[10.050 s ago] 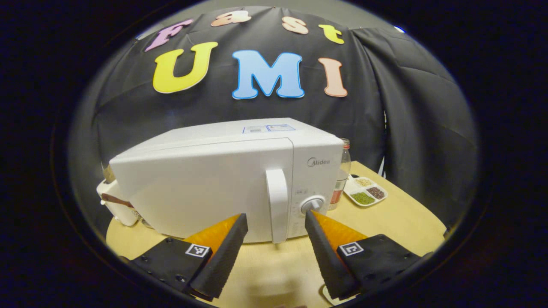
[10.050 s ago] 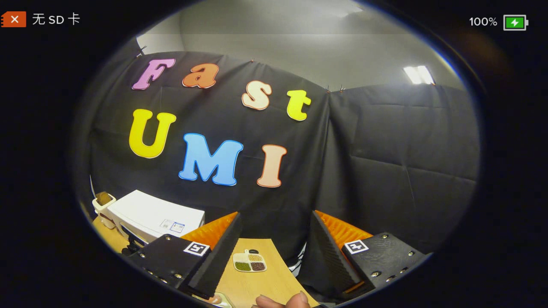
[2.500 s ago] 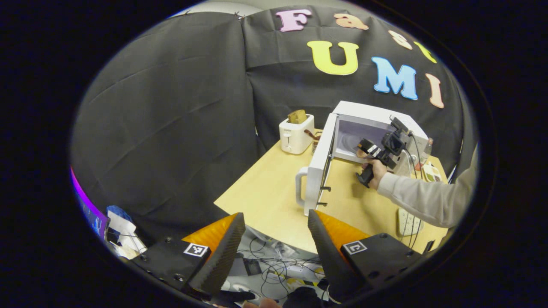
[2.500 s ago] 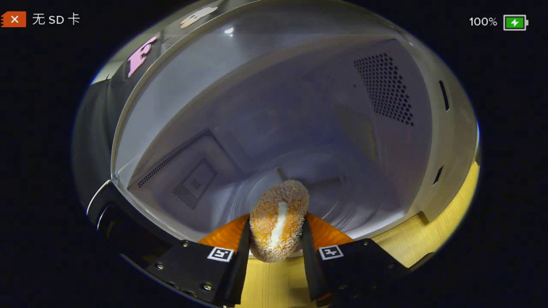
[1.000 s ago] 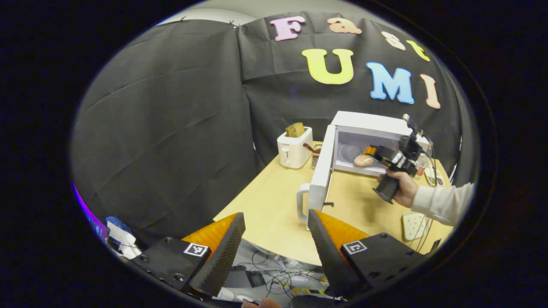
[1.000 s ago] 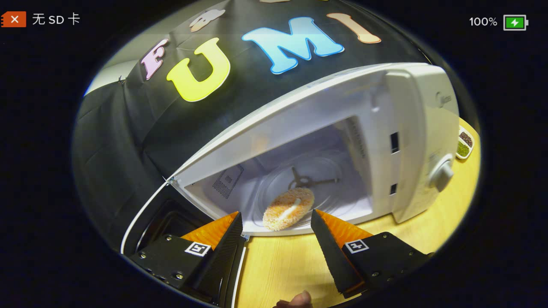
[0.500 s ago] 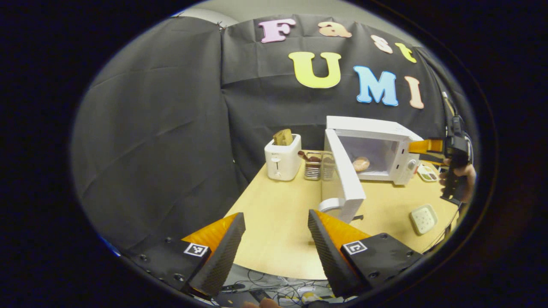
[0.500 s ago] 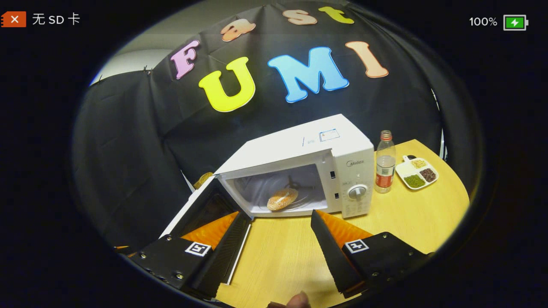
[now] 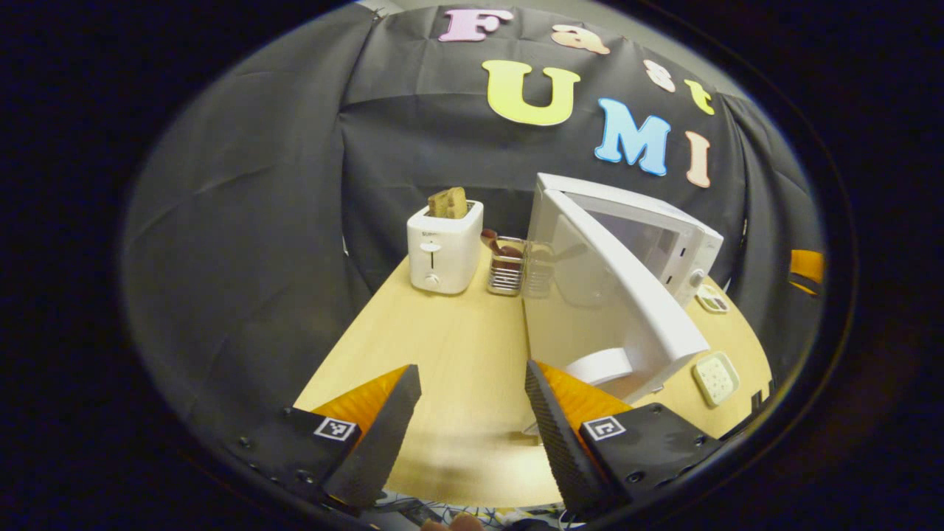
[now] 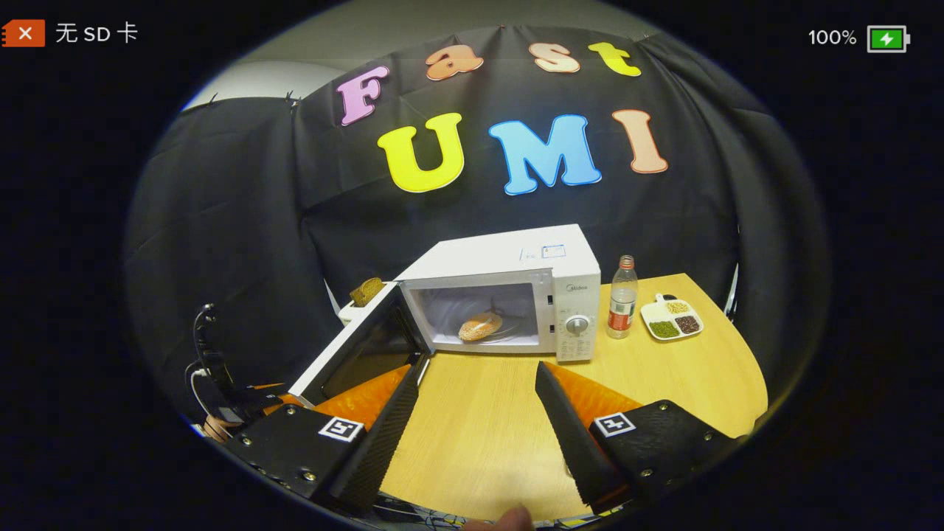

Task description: Open the microwave oven with the left hand, put the food in, and close the microwave oven.

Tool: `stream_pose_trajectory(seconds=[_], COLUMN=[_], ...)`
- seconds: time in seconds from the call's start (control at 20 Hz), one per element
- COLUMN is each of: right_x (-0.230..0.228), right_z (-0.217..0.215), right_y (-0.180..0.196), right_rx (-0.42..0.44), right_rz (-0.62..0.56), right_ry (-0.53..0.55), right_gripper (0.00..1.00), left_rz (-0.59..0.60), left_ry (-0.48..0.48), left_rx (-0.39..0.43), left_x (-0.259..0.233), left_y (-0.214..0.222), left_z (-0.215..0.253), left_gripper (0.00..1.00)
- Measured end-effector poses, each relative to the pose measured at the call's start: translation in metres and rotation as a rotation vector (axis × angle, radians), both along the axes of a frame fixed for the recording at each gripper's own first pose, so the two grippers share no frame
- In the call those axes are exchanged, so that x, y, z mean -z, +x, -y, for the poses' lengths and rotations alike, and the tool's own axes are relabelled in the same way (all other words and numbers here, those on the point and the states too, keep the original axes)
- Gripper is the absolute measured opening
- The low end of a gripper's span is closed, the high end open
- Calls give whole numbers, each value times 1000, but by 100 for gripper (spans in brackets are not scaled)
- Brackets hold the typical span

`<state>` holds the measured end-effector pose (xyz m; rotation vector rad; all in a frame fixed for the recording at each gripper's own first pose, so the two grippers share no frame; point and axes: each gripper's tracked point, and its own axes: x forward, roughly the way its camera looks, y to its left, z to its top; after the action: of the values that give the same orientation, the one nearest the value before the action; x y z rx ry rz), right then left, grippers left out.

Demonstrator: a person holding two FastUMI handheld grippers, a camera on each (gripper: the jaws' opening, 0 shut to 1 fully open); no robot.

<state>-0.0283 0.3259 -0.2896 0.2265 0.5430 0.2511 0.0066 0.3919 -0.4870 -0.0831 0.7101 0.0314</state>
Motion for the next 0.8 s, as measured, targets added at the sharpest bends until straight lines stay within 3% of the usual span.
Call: stream_pose_trajectory(seconds=[0.05, 0.25, 0.5, 0.8], right_x=[-4, -19, -46, -74], right_z=[5, 33, 88, 131], right_y=[0, -6, -24, -42], right_rx=[6, 36, 15, -49], right_rz=[4, 10, 65, 126], right_ry=[0, 39, 19, 55], right_gripper=[98, 98, 98, 98], left_rz=[13, 8, 0, 3], left_ry=[-23, -35, 34, 127], left_rx=[15, 94, 191, 256], left_x=[-5, -4, -9, -9], left_y=[2, 1, 14, 46], left_z=[13, 69, 145, 227], left_gripper=[100, 94, 100, 97])
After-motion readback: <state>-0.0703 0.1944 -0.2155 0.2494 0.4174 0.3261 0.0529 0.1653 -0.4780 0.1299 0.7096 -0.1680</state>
